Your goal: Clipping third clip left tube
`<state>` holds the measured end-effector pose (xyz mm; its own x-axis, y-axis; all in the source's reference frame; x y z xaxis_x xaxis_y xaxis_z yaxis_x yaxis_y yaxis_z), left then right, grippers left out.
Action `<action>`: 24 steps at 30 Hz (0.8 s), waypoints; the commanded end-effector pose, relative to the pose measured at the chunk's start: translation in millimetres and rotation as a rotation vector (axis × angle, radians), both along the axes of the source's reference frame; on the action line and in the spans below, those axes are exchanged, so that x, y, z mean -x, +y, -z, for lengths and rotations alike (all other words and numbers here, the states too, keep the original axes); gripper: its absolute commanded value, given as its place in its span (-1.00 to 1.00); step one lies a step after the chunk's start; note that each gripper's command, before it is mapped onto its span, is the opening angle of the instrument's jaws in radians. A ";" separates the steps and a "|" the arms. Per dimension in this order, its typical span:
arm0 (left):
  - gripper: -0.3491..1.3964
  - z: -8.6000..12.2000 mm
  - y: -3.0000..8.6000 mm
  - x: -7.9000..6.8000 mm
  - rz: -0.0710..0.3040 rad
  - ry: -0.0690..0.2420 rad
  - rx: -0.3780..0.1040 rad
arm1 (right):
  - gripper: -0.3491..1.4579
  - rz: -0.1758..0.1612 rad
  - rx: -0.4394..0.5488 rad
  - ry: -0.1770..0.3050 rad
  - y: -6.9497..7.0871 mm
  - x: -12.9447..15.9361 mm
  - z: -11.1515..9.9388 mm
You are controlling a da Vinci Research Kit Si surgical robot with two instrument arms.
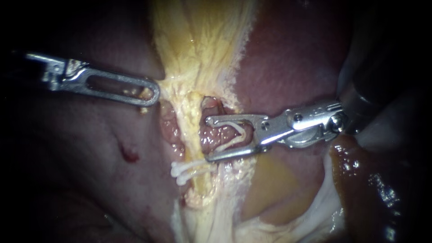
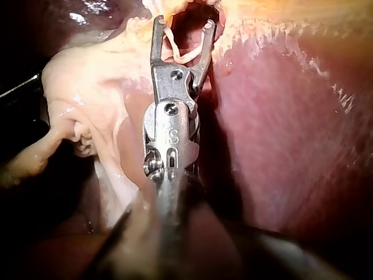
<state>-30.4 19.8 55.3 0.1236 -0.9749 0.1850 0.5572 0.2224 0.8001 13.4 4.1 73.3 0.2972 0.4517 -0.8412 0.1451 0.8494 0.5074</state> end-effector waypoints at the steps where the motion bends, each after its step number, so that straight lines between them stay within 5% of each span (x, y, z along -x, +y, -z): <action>1: -1.00 0.0 0.0 0.0 0.000 0.000 0.000 | -0.06 0.003 -0.002 0.003 0.0 0.0 0.0; 13: -1.00 0.0 0.0 0.1 0.000 0.000 0.000 | -0.06 0.036 -0.067 0.065 -0.2 -2.8 0.7; 24: -1.00 -0.1 0.1 0.3 0.001 0.001 0.000 | -0.06 0.037 -0.154 0.173 -0.8 -5.6 1.7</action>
